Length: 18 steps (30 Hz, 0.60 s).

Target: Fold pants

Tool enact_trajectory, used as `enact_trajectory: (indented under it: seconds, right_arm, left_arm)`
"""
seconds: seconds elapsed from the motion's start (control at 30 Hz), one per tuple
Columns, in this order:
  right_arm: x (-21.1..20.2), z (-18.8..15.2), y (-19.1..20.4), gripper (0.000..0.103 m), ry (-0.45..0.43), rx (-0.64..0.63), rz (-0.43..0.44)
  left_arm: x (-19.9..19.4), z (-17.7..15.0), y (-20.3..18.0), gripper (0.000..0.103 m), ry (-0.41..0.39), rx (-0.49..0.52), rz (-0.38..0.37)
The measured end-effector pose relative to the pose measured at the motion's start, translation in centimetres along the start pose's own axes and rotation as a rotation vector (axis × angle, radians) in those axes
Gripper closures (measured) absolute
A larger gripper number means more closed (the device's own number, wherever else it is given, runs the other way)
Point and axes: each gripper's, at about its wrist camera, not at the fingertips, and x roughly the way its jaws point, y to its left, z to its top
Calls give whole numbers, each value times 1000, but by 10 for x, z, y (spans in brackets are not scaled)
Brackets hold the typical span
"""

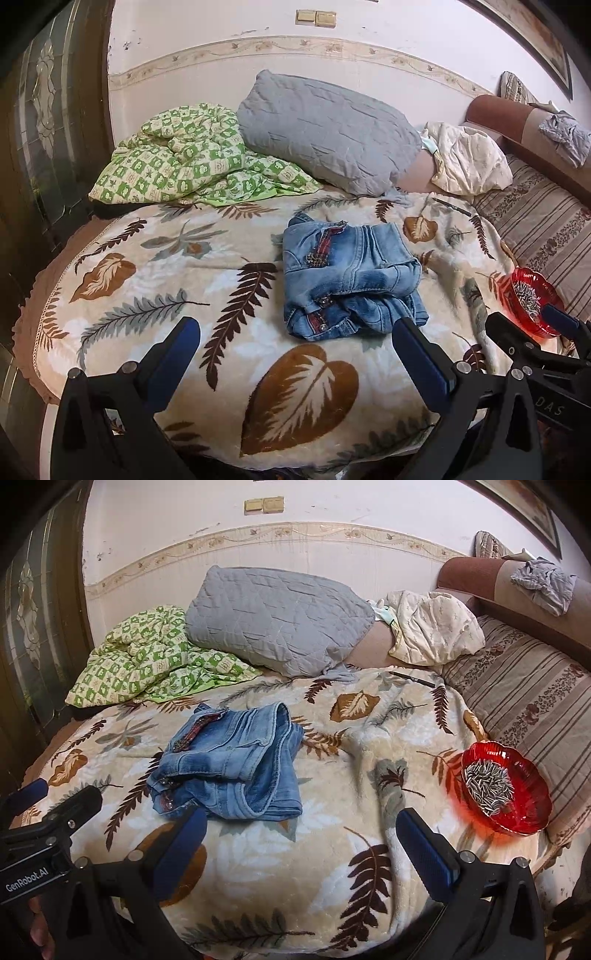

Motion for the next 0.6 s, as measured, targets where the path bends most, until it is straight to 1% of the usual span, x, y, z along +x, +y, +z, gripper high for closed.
enact_trajectory:
  seconds: [0.6]
  right_arm:
    - [3,-3,-2,0,9,1,4]
  left_arm:
    - [0,-2,-1,0,14,-3,12]
